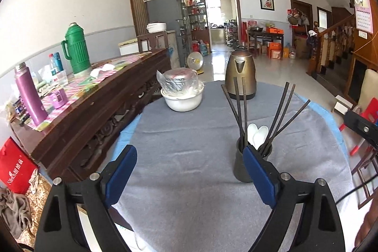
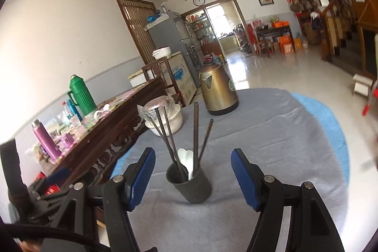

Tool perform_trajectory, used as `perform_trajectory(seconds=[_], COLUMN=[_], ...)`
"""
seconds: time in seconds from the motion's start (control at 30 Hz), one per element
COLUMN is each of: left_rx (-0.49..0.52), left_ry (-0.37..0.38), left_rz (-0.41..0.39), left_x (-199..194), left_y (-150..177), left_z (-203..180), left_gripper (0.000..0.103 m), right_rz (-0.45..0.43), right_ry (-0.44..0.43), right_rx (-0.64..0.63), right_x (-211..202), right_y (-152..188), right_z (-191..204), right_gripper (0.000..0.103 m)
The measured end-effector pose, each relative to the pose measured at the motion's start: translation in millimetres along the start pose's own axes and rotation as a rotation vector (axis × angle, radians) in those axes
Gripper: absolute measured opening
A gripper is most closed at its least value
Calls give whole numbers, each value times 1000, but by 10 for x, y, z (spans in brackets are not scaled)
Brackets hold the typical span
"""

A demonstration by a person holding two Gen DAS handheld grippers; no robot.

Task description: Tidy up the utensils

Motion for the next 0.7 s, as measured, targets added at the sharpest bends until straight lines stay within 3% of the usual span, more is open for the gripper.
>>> perform_trajectory(seconds=[0.27, 0.7], left_rx=[9, 5], left_ry=[-77, -102], left_rz=[-53, -101], left_x=[-251, -642], left_y=[5, 79], left_z=[22, 84], left_gripper=[98, 99], right_rz=[-72, -112], right_ry=[54, 112], right_rx=[-91, -119], right_x=[-404, -802], right_y=[109, 319], right_z=[200, 303], right_gripper=[71, 71])
Point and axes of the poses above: each gripper's, at about its wrist camera, not at the fingertips, and x roughly the way its jaws point, z to its left, y to its underside, the point moved 2 cm from there along x, roughly the way its jaws point, and after that the axes turned 10 degrees about z, right-handed, at the moved point
